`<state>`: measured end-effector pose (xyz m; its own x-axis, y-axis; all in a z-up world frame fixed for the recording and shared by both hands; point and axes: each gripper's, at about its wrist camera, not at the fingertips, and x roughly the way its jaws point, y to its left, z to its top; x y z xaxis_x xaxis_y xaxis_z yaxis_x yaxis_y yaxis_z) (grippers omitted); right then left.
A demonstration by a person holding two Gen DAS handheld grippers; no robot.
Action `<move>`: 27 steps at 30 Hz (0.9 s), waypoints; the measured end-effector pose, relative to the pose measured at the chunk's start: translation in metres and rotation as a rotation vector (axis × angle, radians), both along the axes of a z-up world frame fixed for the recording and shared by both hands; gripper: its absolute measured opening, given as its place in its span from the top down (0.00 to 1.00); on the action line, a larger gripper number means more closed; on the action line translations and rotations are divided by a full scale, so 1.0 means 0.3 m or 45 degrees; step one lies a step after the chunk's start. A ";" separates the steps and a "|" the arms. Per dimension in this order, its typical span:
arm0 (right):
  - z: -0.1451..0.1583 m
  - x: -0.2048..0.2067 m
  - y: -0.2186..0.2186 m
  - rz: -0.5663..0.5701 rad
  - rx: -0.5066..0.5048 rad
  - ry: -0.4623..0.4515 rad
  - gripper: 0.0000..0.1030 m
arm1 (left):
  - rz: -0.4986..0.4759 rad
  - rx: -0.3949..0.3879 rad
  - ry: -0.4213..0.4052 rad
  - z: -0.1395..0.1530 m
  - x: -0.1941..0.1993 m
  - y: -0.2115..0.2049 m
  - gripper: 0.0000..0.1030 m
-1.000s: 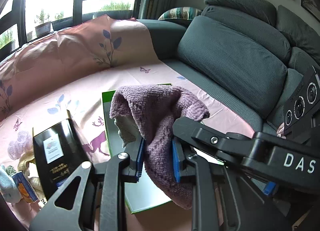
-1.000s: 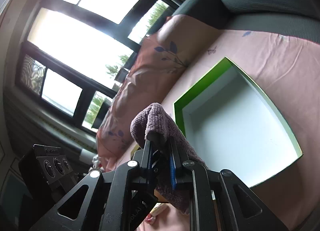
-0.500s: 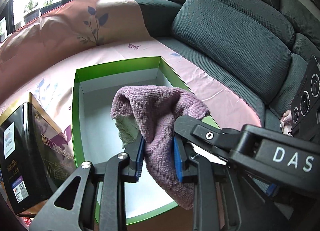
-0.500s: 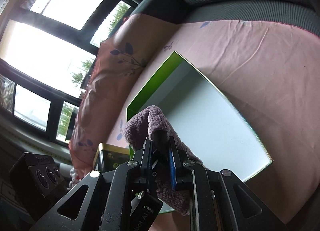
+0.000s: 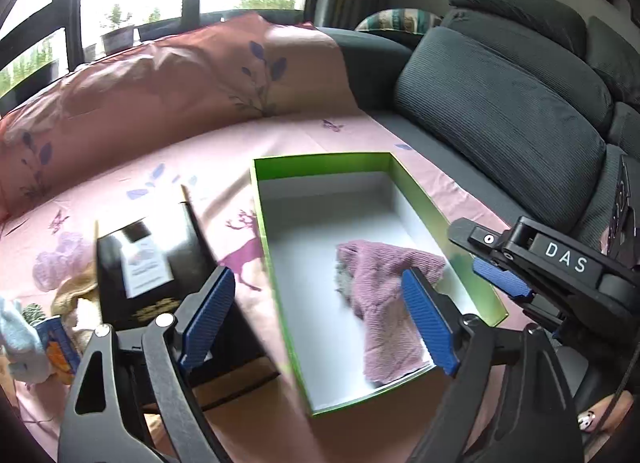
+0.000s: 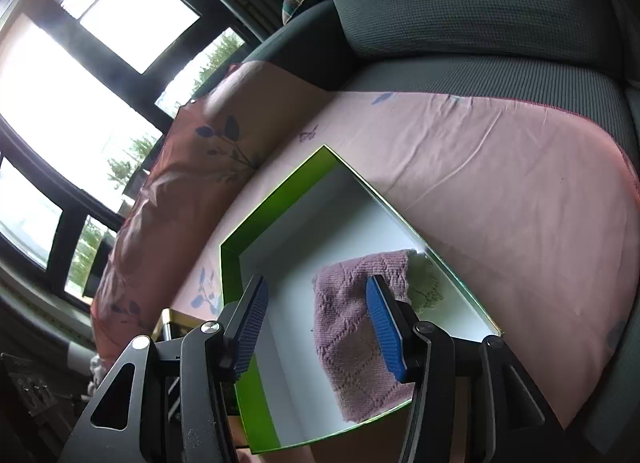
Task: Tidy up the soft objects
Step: 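Carry the lilac towel with the right tool into the green-rimmed box, then open the right tool and release the towel in the box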
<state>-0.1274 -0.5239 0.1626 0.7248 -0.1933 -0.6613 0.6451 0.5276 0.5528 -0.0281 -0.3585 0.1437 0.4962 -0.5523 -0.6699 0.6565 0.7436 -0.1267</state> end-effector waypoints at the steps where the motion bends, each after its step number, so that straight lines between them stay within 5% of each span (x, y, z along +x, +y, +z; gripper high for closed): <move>1: 0.006 0.012 0.014 -0.006 -0.026 0.007 0.48 | 0.037 -0.005 -0.012 0.011 0.007 0.041 0.14; 16: -0.128 0.277 0.189 0.036 -0.189 0.188 0.44 | 0.446 -0.062 -0.044 0.076 0.035 0.642 0.09; 21: -0.168 0.288 0.207 0.072 -0.208 0.262 0.44 | 0.535 -0.110 -0.003 0.068 0.040 0.776 0.09; 25: -0.143 0.268 0.209 0.023 -0.286 0.178 0.44 | 0.582 -0.116 -0.007 0.075 0.031 0.827 0.09; 27: -0.142 0.280 0.211 -0.019 -0.366 0.288 0.44 | 0.588 -0.118 -0.010 0.076 0.026 0.847 0.09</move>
